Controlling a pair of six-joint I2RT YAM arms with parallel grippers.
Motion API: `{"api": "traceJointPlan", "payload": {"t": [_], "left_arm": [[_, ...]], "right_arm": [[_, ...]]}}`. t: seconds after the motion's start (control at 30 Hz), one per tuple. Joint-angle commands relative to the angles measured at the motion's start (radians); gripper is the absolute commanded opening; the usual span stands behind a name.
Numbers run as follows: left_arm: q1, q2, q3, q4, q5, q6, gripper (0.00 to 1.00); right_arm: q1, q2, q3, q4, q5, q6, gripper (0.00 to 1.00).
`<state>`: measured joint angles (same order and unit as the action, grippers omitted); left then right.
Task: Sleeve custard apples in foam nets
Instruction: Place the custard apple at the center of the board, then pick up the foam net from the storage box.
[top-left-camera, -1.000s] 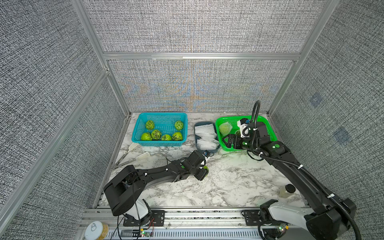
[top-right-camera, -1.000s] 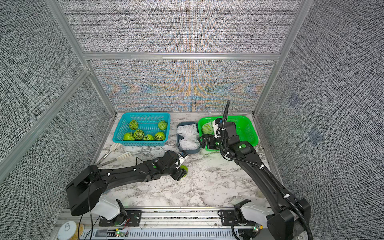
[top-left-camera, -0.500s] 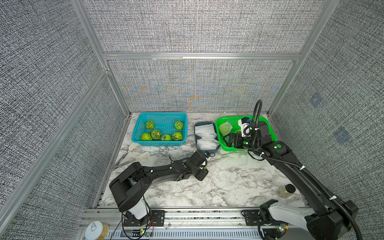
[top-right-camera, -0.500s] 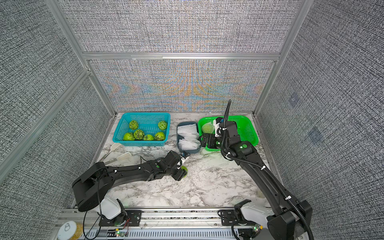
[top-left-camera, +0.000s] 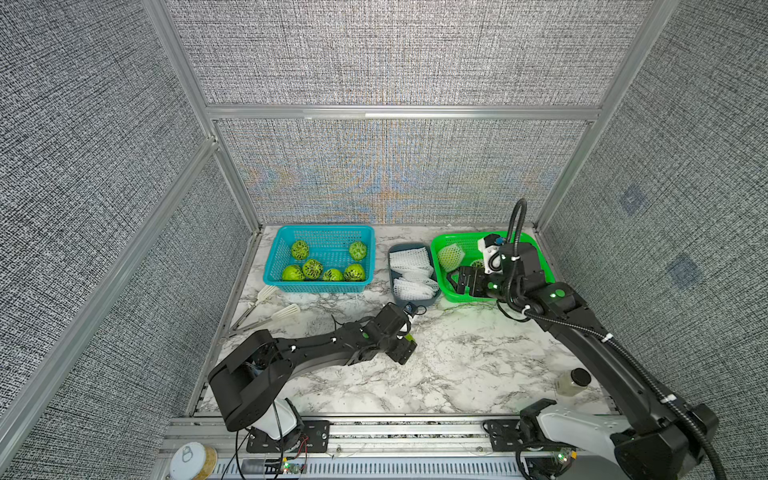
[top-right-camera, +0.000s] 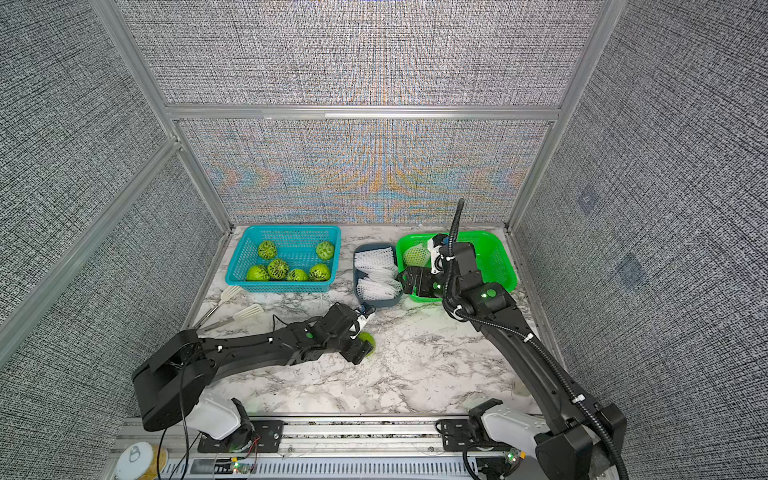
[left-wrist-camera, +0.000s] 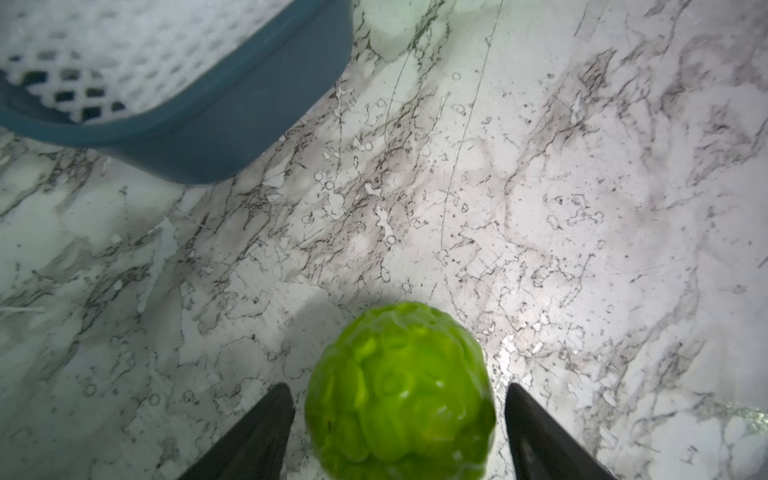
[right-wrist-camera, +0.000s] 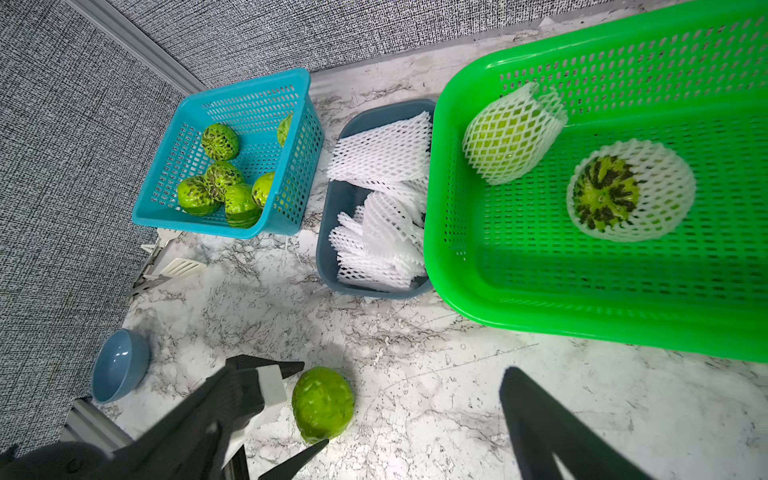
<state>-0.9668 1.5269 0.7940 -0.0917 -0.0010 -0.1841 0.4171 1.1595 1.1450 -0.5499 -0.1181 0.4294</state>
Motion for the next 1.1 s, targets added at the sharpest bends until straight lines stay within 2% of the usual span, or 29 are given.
{"api": "traceJointPlan", "payload": {"t": [0.0, 0.13, 0.2, 0.3, 0.4, 0.47, 0.6, 0.77, 0.9, 0.97, 1.07], "left_arm": [[0.0, -0.025, 0.018, -0.007, -0.012, 0.003, 0.83], [0.0, -0.09, 0.085, -0.047, -0.061, 0.022, 0.85], [0.0, -0.147, 0.127, -0.057, -0.147, 0.036, 0.88], [0.003, -0.244, 0.157, -0.019, -0.347, 0.056, 0.97], [0.034, -0.32, 0.137, 0.093, -0.396, 0.167, 0.99], [0.101, -0.337, 0.157, 0.087, -0.354, 0.146, 0.99], [0.275, -0.345, 0.173, 0.082, -0.197, 0.038, 0.97], [0.361, -0.345, 0.147, 0.127, -0.116, -0.003, 0.96], [0.435, -0.328, 0.13, 0.147, -0.021, -0.061, 0.95], [0.477, -0.32, 0.125, 0.156, 0.03, -0.093, 0.95], [0.54, -0.305, 0.116, 0.176, 0.119, -0.148, 0.95]], "right_arm": [[0.001, -0.003, 0.008, -0.012, 0.003, 0.0, 0.99], [0.0, 0.006, 0.019, -0.016, 0.007, -0.005, 0.99], [0.002, 0.019, 0.039, -0.026, 0.008, -0.013, 0.99], [0.021, 0.064, 0.113, -0.073, 0.012, -0.047, 0.99], [0.054, 0.127, 0.184, -0.106, 0.031, -0.076, 0.98], [0.072, 0.176, 0.219, -0.119, 0.049, -0.092, 0.95], [0.101, 0.305, 0.304, -0.165, 0.077, -0.127, 0.9], [0.132, 0.477, 0.443, -0.211, 0.104, -0.214, 0.88], [0.161, 0.62, 0.565, -0.21, 0.148, -0.347, 0.84], [0.172, 0.695, 0.635, -0.223, 0.153, -0.458, 0.79], [0.192, 0.797, 0.722, -0.249, 0.205, -0.625, 0.77]]}}
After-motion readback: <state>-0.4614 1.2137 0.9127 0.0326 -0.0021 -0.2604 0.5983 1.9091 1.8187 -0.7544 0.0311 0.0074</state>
